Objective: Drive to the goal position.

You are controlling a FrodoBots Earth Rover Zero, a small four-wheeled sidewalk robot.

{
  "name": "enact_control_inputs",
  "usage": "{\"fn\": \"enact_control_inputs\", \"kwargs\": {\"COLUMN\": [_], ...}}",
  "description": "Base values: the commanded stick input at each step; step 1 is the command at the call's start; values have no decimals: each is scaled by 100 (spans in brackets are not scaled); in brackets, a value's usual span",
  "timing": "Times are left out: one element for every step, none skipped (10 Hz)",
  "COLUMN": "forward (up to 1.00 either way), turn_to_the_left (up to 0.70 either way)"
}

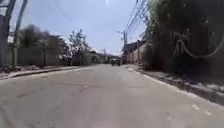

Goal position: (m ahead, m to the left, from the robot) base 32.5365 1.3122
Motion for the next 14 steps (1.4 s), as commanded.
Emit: {"fn": "enact_control_inputs", "kwargs": {"forward": [100, 100, 100, 100, 100, 100, 100, 100, 100, 100, 100, 100, 100, 100], "turn_to_the_left": [0, 0, 0, 0, 0, 0, 0, 0, 0, 0, -8, -34, -40, -40]}}
